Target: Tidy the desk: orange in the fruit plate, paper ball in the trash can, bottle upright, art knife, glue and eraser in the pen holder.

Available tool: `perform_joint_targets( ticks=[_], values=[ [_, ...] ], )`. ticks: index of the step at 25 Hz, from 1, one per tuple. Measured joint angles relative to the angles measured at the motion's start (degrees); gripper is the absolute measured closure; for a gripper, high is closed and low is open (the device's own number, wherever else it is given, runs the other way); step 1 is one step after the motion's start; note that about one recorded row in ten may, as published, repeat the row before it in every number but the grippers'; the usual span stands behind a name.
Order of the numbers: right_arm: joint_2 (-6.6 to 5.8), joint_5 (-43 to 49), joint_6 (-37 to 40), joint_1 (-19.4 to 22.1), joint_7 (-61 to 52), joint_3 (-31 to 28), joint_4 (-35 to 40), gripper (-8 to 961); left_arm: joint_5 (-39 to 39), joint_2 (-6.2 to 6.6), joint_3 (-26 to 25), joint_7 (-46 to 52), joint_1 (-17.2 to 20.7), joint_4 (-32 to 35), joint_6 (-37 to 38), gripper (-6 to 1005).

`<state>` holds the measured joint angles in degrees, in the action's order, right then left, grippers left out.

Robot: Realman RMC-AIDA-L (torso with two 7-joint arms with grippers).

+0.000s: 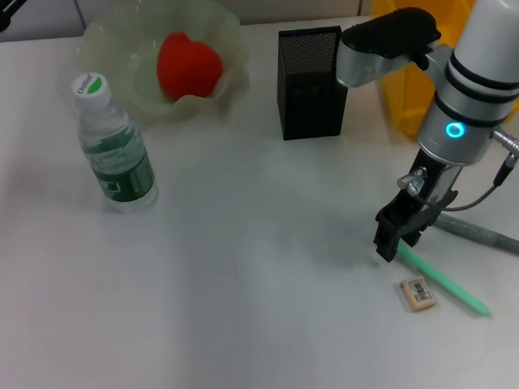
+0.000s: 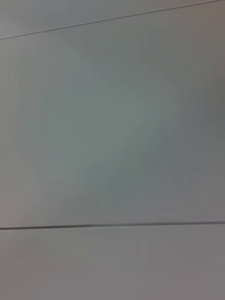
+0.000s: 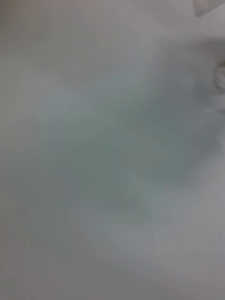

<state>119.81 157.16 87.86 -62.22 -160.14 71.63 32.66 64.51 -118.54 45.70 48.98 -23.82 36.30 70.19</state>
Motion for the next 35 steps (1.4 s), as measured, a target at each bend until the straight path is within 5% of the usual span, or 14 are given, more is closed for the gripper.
perform_joint_targets(
  ticks=[4, 31, 35],
  values=[
    [0.0, -0.02, -0.07, -0.22, 0.0, 0.0, -0.06, 563, 0.0, -0.02, -0.06, -0.02, 0.26, -0.02, 0.13, 214],
    [-0.01, 0.18, -1.94, -1.94, 0.35, 2.07, -3.84, 644, 0.01, -0.08, -0.78, -0.12, 0.81, -0.01, 0.37, 214],
    [-0.02, 0.14, -1.92, -1.95, 0.35, 2.18, -3.93, 753, 0.0, -0.1, -0.78, -0.12, 0.95, 0.0, 0.4, 213]
  ],
)
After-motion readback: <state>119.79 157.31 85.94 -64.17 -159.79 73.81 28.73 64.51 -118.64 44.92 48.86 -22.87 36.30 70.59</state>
